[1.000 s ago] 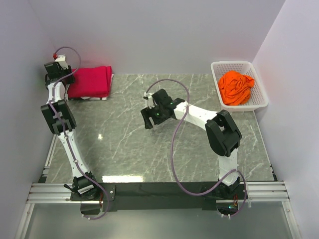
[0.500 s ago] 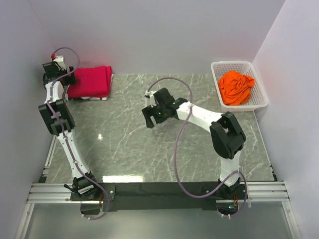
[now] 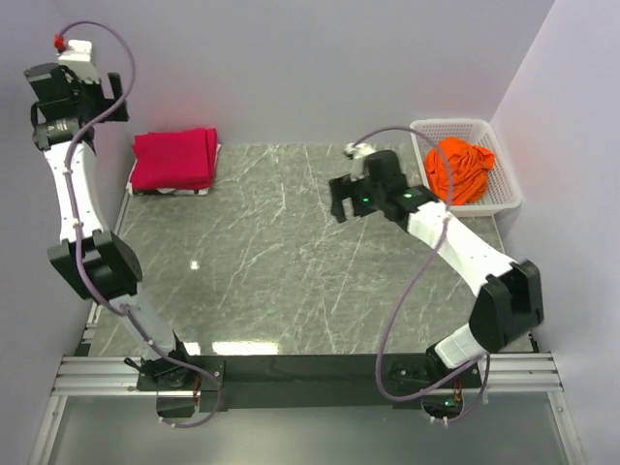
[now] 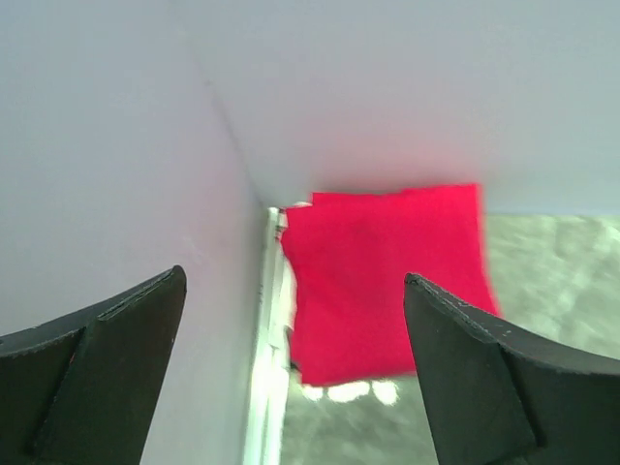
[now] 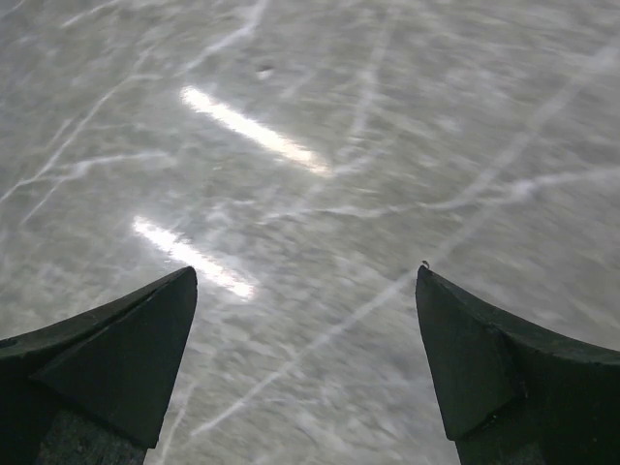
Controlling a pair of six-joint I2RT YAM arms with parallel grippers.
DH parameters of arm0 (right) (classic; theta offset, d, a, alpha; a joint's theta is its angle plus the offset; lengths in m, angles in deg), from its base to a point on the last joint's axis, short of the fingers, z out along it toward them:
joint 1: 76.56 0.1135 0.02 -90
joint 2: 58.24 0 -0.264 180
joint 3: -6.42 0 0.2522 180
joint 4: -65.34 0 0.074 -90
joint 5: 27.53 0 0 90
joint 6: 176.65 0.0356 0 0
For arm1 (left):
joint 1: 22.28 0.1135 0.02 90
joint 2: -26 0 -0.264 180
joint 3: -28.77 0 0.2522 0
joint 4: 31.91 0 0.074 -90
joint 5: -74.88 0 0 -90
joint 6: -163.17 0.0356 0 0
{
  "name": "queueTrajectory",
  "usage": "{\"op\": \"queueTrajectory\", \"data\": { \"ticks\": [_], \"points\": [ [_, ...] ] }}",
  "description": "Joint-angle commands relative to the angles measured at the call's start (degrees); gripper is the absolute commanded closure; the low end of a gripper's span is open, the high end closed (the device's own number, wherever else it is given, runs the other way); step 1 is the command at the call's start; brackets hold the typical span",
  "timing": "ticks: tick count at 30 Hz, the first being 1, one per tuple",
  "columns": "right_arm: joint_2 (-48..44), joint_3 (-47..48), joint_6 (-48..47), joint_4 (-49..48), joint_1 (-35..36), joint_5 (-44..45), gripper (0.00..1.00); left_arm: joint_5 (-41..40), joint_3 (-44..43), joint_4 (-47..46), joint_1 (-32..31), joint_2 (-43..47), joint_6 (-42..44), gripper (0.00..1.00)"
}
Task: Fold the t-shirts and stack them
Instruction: Neatly place the folded tshirt to the corner
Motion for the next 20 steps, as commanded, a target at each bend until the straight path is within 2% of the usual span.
{"op": "queueTrajectory", "data": {
  "ticks": [1, 7, 11, 17, 20],
  "points": [
    [-6.2, -3.1, 0.3, -1.3, -5.6, 0.0, 0.0, -0.3, 6.8, 7.3, -5.1, 6.2, 1.2, 0.01],
    [-13.9, -9.9, 2.4, -1.9, -14.5, -2.5, 0.0, 0.1, 25.6, 4.7, -14.2, 17.5, -1.8, 0.01],
    [-17.2, -14.7, 2.1, -0.1, -17.7, -2.9, 0.0, -1.1, 39.8, 2.0, -19.7, 21.9, -3.7, 0.01],
    [-23.7, -25.2, -0.4, -2.2, -19.1, -4.6, 0.0, 2.1, 50.6, -0.7, -22.0, 25.1, -6.6, 0.0],
    [-25.9, -26.9, -0.6, -2.3, -19.1, -5.3, 0.0, 3.3, 51.9, -1.1, -22.0, 26.2, -8.1, 0.0]
  ]
}}
